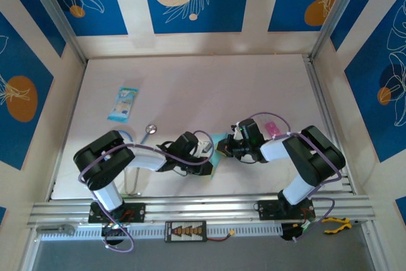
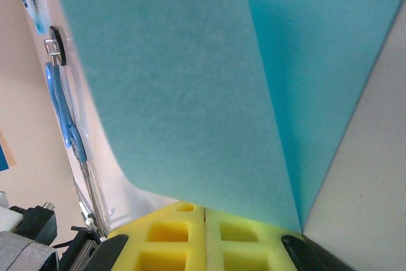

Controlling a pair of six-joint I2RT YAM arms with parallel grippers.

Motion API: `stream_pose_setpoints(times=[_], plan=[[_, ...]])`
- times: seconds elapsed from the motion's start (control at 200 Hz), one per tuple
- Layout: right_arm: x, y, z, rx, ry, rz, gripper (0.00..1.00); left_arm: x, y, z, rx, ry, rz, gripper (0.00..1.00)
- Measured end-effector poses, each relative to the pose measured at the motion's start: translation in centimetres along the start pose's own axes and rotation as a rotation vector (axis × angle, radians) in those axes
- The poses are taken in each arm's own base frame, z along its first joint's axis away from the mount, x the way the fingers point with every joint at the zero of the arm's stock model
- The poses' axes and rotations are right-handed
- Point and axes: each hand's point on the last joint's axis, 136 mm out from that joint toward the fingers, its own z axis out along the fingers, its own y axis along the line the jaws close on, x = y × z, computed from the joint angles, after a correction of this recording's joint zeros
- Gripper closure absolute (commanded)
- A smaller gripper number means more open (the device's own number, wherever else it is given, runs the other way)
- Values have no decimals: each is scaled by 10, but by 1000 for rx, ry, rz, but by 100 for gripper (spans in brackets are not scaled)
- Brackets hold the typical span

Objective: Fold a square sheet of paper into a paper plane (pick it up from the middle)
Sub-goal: Perform the fifth fold on the wing at the bottom-center of the table.

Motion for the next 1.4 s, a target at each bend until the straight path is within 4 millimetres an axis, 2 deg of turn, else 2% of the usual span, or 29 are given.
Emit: stream_pose_setpoints(times=[0.59,0.675,0.75,0.875,0.995,1.06,1.165,1.281,1.336,1.401], plan=[[1,0,1,4,2,4,97,5,0,3,-3,13,10,87],[1,0,1,4,1,6,97,7,0,3,-5,12,13,89],[1,0,1,4,1,6,97,10,0,3,-9,16,16,96],[1,0,1,4,1,5,97,11,1,3,-13,16,15,97],[1,0,1,4,1,5,97,11,1,3,-11,17,15,86],[1,0,1,4,2,5,97,13,-2,2,-4,22,20,86],[1,0,1,4,2,6,97,17,0,2,-9,31,20,99],[2,0,2,5,7,6,97,18,0,2,-9,31,21,100],[1,1,2,4,8,6,98,18,0,2,-9,31,21,92],[2,1,2,3,10,6,98,18,0,1,-8,29,22,91]])
